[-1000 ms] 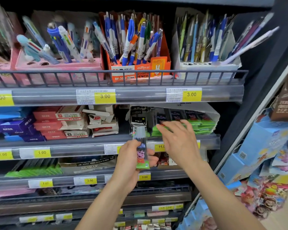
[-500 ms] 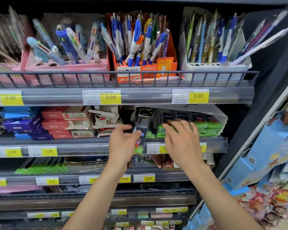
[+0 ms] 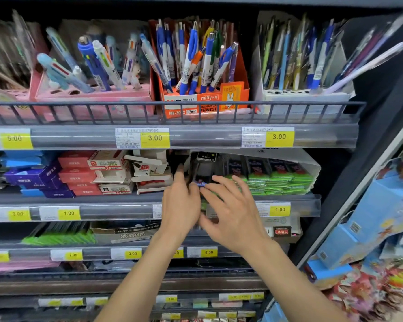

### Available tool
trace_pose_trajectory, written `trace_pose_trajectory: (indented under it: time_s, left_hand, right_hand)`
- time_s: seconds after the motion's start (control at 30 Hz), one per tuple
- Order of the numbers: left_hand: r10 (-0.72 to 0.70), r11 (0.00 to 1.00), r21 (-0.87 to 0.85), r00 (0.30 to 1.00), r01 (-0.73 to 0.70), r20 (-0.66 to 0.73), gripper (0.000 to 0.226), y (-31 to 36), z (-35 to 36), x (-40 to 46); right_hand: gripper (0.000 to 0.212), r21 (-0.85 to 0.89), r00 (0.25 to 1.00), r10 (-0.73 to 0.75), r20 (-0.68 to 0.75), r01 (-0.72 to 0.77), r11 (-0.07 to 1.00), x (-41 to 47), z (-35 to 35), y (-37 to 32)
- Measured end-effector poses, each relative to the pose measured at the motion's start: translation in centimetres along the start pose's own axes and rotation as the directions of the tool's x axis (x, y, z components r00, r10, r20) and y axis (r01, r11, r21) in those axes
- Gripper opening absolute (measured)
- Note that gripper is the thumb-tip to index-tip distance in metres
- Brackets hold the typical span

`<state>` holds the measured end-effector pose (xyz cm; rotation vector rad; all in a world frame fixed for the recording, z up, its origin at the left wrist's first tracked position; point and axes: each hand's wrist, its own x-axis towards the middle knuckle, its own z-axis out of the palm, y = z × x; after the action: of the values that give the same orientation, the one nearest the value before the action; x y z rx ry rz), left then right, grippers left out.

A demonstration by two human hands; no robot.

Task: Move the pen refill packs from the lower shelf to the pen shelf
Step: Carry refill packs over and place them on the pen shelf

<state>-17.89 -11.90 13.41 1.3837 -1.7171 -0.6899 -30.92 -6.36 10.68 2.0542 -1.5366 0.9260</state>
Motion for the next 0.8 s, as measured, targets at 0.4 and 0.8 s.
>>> trace_pose_trajectory:
  time_s: [0.4,0.8]
  left_hand:
    - [0.175,0.954,0.223,0.977,-0.198,0.120,0.059,-1.9,-1.3,-0.2]
    - [0.214,0.945,0.210,0.961,-0.249,0.174,0.055,-2.2,-0.9,1.6]
  right_hand:
    - [0.024,-0.189,0.996,-0.032,0.080,0.047,0.981,2.5,0.8,1.8]
    - [0.036,-0.249,0.981,0.125,0.149,-0.085,0.965,2.5,0.2,2.1]
